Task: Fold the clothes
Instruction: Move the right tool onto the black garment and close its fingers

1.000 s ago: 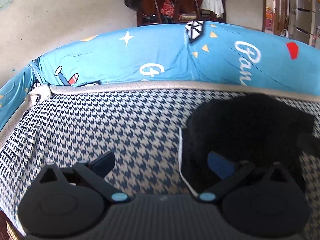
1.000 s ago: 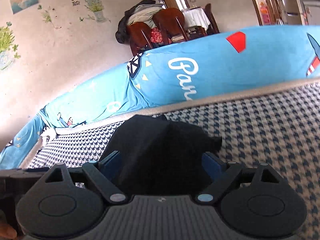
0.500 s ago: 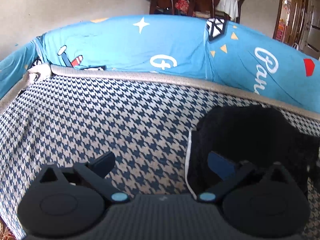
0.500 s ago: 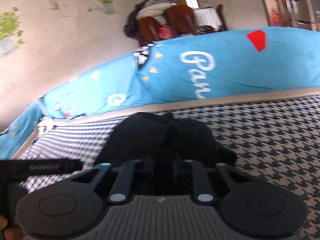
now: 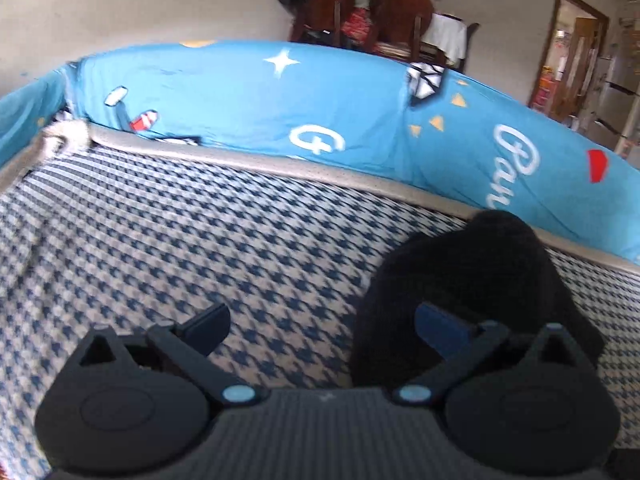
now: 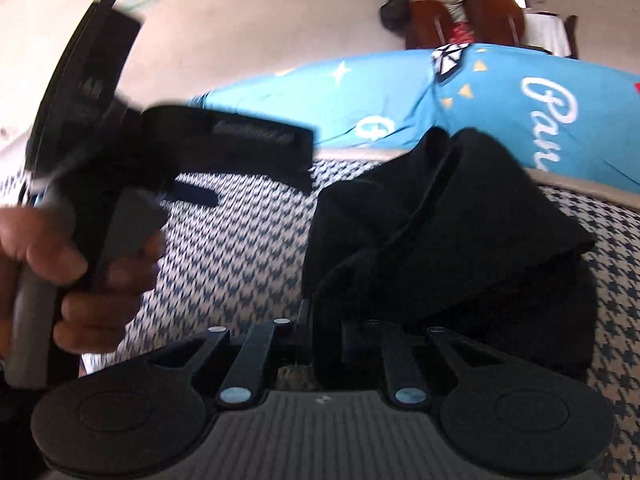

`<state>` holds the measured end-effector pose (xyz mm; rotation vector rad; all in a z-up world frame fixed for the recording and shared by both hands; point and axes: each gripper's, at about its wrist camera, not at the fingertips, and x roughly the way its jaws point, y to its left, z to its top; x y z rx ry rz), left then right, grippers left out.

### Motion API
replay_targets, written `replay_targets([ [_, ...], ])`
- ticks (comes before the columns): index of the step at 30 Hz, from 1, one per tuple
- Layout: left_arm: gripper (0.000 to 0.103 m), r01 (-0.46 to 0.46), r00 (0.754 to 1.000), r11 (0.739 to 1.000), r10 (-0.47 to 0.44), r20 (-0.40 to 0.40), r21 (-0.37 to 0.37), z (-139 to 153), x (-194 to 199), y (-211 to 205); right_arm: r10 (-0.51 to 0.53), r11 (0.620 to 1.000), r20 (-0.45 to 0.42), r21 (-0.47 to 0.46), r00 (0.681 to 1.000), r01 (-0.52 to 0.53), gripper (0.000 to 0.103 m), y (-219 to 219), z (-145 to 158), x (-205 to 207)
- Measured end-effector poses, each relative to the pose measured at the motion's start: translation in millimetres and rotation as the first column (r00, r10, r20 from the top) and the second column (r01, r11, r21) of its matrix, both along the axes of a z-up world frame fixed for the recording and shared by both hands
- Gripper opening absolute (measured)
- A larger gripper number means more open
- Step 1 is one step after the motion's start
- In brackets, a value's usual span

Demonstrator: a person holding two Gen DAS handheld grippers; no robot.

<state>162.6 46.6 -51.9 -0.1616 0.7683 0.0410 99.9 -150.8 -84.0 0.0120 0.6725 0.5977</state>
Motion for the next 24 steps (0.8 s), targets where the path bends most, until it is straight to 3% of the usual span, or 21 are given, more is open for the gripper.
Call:
replay_targets([
  [2, 0.103, 0.042, 0.999, 0.999, -0.042, 0.002, 0.008, -5, 0, -7, 0.012, 1.000, -0.009, -0.018, 1.000, -0.012, 0.015, 2, -2, 0],
  [5, 0.103, 0.084, 0.995, 0.995, -0.082, -0.059, 0.048, -20, 8, -19, 0.018, 0.999, -0.016, -0.036, 1.000, -0.019, 0.018, 2, -1, -1],
  [9, 0.103, 0.040, 0.983, 0.996, -0.026, -0.180, 0.073, -46, 18, -19, 0.008, 1.000, 0.001, -0.031, 1.000, -0.008, 0.022, -15, 12, -6],
  [11, 0.103, 0.026, 0.981, 0.997, -0.011, -0.194, 0.073, -50, 18, -15, -0.012, 1.000, 0.022, -0.025, 1.000, 0.012, 0.031, -26, 21, -8],
  [16, 0.103, 0.015, 0.974, 0.995, 0.008, -0.226, 0.101, -57, 18, -10, -0.149, 0.988, 0.074, 0.044, 0.986, 0.146, 0.040, -60, 41, -5],
  [20, 0.103, 0.013, 0.967, 0.996, 0.009, -0.256, 0.085, -61, 19, -7, -0.323, 0.945, 0.080, 0.088, 0.943, 0.316, 0.062, -80, 42, 12],
  [24, 0.103, 0.031, 0.964, 0.994, -0.001, -0.266, 0.109, -64, 17, -8, -0.397, 0.915, 0.056, 0.100, 0.916, 0.391, 0.070, -85, 35, 27],
])
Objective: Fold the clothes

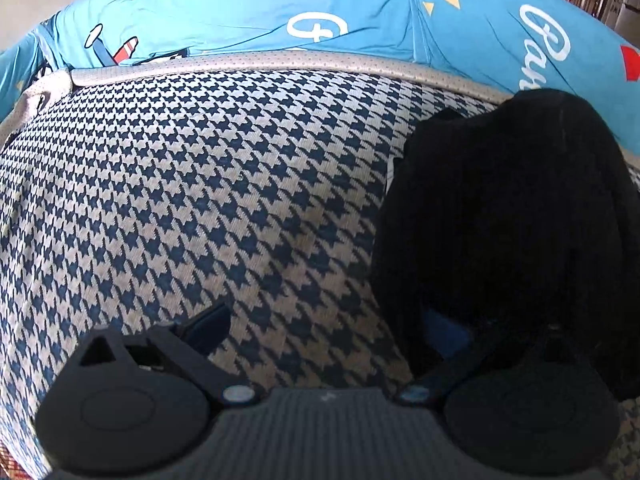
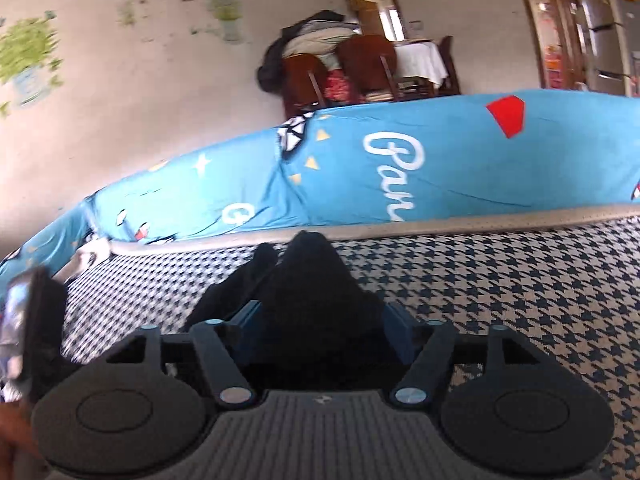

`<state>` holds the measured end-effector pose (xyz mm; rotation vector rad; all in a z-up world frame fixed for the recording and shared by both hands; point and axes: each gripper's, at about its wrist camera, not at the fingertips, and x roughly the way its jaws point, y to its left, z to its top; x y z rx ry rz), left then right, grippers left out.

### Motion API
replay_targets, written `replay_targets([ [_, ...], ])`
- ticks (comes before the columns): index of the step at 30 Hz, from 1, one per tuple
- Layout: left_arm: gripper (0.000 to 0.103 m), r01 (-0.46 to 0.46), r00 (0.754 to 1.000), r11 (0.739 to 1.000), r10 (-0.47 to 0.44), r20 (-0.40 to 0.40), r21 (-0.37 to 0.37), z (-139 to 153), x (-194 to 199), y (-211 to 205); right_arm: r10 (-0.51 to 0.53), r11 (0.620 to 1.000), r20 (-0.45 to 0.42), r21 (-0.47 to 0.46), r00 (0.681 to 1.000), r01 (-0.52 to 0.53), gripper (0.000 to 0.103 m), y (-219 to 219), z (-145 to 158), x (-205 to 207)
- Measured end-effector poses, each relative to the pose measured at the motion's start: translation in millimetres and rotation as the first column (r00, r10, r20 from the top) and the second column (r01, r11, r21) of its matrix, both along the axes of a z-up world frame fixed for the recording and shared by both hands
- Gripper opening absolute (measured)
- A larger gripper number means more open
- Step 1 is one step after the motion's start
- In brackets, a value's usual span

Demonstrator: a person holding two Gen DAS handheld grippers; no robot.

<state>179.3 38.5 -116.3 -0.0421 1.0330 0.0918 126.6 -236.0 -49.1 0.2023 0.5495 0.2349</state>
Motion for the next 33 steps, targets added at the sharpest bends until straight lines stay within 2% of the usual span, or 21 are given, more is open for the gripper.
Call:
replay_targets([
  [4, 0.103, 0.012, 1.000, 1.000, -0.011, -0.012, 0.010, -2, -1, 0, -0.005, 1.000, -0.008, 0.014, 1.000, 0.005, 0.073, 8, -9, 12],
  [6, 0.103, 0.009, 1.000, 1.000, -0.009, -0.013, -0.002, -1, -1, 2, 0.015, 1.000, -0.006, -0.007, 1.000, -0.015, 0.068, 16, -12, 12],
  [8, 0.103, -0.007, 1.000, 1.000, 0.008, 0.014, -0.026, 5, -2, 7, 0.057, 0.997, 0.010, -0.046, 0.998, -0.056, 0.035, 25, -12, 6],
  [9, 0.103, -0.016, 0.999, 0.999, 0.018, 0.033, -0.037, 8, -2, 10, 0.078, 0.995, 0.019, -0.067, 0.997, -0.077, 0.028, 29, -12, 3],
  [10, 0.103, -0.026, 0.998, 0.998, 0.029, 0.055, -0.049, 13, -3, 13, 0.101, 0.991, 0.030, -0.089, 0.994, -0.098, 0.017, 33, -12, 0],
  [11, 0.103, -0.037, 0.996, 0.997, 0.042, 0.076, -0.063, 18, -4, 17, 0.123, 0.987, 0.040, -0.106, 0.992, -0.118, 0.013, 36, -11, -3],
  [17, 0.103, -0.085, 0.978, 0.987, 0.109, 0.179, -0.137, 41, -5, 33, 0.282, 0.951, 0.023, -0.140, 0.959, -0.276, 0.008, 54, -14, -22],
  [23, 0.103, -0.076, 0.968, 0.979, 0.117, 0.221, -0.188, 50, -8, 37, 0.471, 0.866, -0.054, -0.158, 0.880, -0.474, 0.007, 80, -26, -46],
  [27, 0.103, -0.032, 0.972, 0.980, 0.076, 0.220, -0.195, 48, -9, 28, 0.536, 0.816, -0.096, -0.194, 0.839, -0.544, 0.007, 94, -33, -61],
  [30, 0.103, -0.009, 0.983, 0.983, 0.043, 0.180, -0.184, 38, -5, 18, 0.527, 0.820, -0.086, -0.211, 0.846, -0.532, 0.007, 91, -27, -64],
  [33, 0.103, -0.014, 0.988, 0.987, 0.038, 0.148, -0.163, 31, -3, 12, 0.461, 0.863, -0.035, -0.212, 0.886, -0.458, 0.008, 75, -13, -58],
])
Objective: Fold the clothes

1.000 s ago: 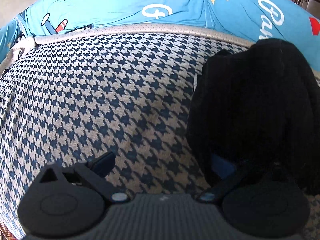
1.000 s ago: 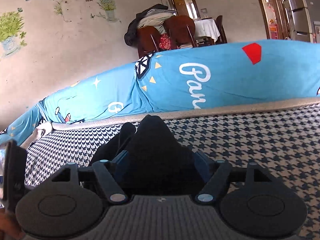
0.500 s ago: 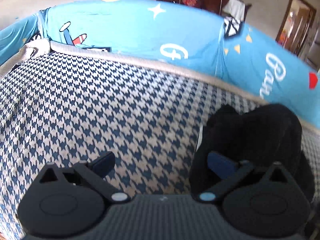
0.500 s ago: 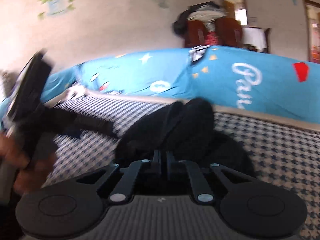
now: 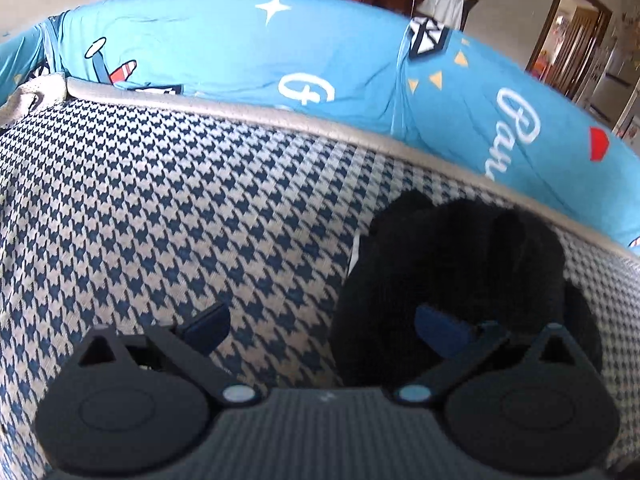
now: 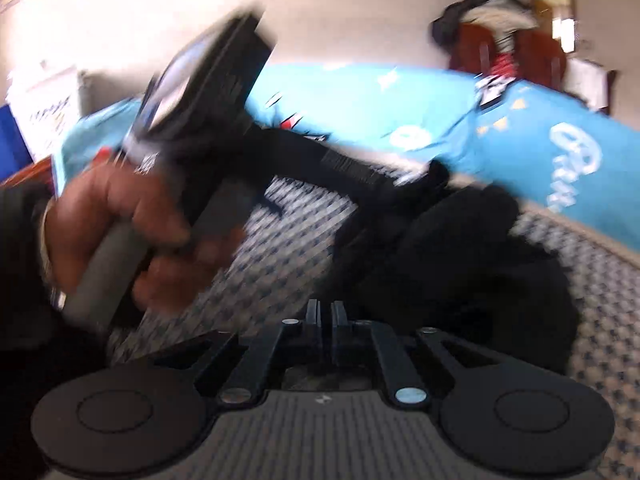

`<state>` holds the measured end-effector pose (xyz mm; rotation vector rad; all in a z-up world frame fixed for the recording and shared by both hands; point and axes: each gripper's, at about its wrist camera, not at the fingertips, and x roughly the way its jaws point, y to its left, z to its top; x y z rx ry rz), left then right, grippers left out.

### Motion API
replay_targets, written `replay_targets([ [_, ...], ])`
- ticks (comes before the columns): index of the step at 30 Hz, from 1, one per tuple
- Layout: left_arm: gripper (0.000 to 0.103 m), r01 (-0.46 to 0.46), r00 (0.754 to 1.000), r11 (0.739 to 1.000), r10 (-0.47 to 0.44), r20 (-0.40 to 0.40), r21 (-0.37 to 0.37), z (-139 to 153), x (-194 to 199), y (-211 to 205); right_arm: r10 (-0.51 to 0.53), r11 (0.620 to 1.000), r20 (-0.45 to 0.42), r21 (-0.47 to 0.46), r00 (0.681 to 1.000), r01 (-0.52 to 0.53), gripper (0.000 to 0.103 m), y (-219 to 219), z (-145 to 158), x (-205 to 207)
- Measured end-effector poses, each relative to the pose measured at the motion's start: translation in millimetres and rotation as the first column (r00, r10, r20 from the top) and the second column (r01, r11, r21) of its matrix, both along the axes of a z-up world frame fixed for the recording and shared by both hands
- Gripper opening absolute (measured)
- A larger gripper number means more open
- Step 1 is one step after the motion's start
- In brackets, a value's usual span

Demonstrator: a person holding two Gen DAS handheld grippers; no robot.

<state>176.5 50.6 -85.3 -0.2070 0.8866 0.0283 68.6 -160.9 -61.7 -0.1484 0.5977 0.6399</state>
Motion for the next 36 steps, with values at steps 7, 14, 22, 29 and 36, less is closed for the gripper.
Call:
replay_targets([
  [7, 0.103, -0.015, 0.991, 1.000, 0.014, -0.131, -0.007, -22, 5, 5, -0.240, 0.962, 0.047, 0.145, 0.970, 0.231, 0.053, -35, 20, 16],
  [14, 0.103, 0.004, 0.983, 1.000, -0.006, -0.182, -0.010, -30, 4, 7, -0.327, 0.918, -0.034, 0.227, 0.945, 0.326, 0.067, -30, 8, 46],
  [22, 0.103, -0.048, 0.997, 0.998, 0.050, -0.067, 0.030, -6, -1, 19, -0.334, 0.929, -0.068, 0.145, 0.940, 0.341, 0.014, -21, -13, 63],
  [29, 0.103, -0.106, 0.992, 0.994, 0.106, 0.069, -0.001, 19, -3, 30, -0.096, 0.992, -0.025, 0.085, 0.995, 0.098, 0.011, -1, -10, 26],
  [36, 0.103, -0.044, 0.996, 0.999, 0.046, 0.073, -0.026, 19, -5, 24, 0.177, 0.984, -0.082, -0.006, 0.981, -0.178, 0.011, 27, -30, -22],
])
